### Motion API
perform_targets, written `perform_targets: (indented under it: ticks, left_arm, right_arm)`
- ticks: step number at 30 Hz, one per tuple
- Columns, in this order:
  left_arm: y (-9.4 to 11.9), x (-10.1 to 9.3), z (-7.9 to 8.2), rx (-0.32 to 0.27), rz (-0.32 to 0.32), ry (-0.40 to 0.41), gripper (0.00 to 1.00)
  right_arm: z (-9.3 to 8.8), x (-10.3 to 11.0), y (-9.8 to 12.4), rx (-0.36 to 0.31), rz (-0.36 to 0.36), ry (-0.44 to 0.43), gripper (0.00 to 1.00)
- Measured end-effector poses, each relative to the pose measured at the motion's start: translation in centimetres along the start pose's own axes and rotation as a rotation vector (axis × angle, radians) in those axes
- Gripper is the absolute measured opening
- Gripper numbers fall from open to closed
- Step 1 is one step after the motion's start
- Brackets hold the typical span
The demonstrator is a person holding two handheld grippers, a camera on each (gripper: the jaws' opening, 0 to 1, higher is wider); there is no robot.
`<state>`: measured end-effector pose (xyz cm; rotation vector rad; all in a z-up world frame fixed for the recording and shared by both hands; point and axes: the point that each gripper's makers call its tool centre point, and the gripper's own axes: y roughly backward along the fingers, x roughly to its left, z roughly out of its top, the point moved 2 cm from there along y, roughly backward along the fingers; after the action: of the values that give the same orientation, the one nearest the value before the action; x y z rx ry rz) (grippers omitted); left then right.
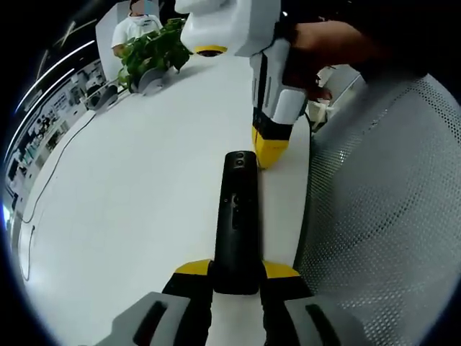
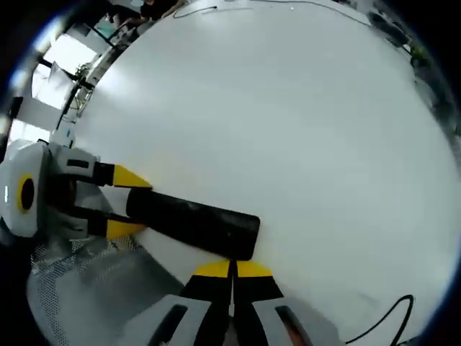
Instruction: Press the specified remote control buttons in sequence, fully releasing each button before pressing the next.
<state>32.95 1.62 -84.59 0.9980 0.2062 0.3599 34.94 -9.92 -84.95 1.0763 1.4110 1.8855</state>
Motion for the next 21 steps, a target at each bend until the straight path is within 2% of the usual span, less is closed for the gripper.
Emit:
perform_targets:
  ticks: [3,6,9,10,11,13,15,19,21]
  left_arm:
    - [0.0,0.0,0.0,0.0,0.0,-0.001,0.25]
    - [0.0,0.0,0.0,-0.002,-0.001,-0.003,0.25]
    - [0.0,0.0,0.0,-0.005,0.0,-0.004,0.25]
    - [0.0,0.0,0.0,-0.005,0.0,-0.002,0.25]
    - [0.0,0.0,0.0,-0.005,0.0,-0.004,0.25]
    - [0.0,0.0,0.0,-0.007,-0.001,-0.003,0.25]
    - [0.0,0.1,0.0,-0.009,-0.002,-0.003,0.25]
    - [0.0,0.0,0.0,-0.012,-0.002,0.0,0.24]
    - [-0.1,0.0,0.0,-0.012,-0.003,0.001,0.24]
  right_arm:
    - [0.1,-0.1,0.0,-0.007,0.0,-0.005,0.0]
    - [0.2,0.7,0.5,0.003,0.053,-0.06,0.0]
    - [1.1,0.8,1.2,-0.045,0.068,-0.092,0.0]
    - [1.7,0.7,1.2,-0.083,0.061,-0.098,0.0]
    - [2.3,0.1,1.4,-0.127,0.034,-0.08,0.0]
    - [2.5,-0.3,1.6,-0.143,-0.003,-0.067,0.0]
    - [3.0,-0.4,1.7,-0.187,-0.009,-0.049,0.0]
    - [3.1,0.3,1.2,-0.171,0.04,-0.057,0.0]
    - [3.0,0.4,0.9,-0.163,0.033,-0.045,0.0]
